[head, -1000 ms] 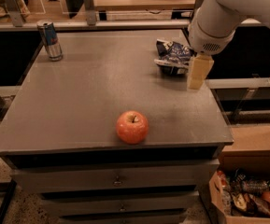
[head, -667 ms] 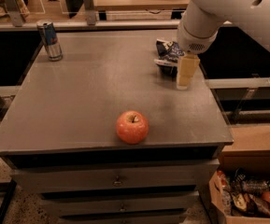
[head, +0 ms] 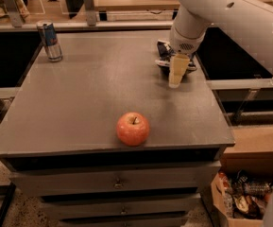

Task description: Move blue chip bag near apple

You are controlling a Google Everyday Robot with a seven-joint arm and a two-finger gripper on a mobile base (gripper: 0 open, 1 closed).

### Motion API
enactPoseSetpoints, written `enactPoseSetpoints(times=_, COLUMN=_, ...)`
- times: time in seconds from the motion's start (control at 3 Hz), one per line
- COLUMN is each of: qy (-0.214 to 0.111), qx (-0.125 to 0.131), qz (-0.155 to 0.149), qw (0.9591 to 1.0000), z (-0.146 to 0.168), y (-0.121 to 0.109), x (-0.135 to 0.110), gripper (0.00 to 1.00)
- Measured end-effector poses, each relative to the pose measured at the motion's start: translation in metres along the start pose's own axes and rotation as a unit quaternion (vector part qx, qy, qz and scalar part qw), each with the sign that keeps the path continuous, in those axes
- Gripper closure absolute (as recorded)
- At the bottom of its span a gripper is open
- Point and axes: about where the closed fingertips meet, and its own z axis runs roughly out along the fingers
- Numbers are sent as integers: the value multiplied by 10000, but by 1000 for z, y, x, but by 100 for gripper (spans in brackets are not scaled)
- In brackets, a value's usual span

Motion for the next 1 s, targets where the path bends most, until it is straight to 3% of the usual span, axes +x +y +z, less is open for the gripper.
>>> enactPoseSetpoints(times=0.33, qy=12, qx=-186, qz=57, qw=9998, z=13, y=-6, x=1, gripper=17)
enactPoseSetpoints(times=1.0, qy=-129, qx=-484, qz=226, qw=9985, z=13, y=-9, x=17, gripper=64)
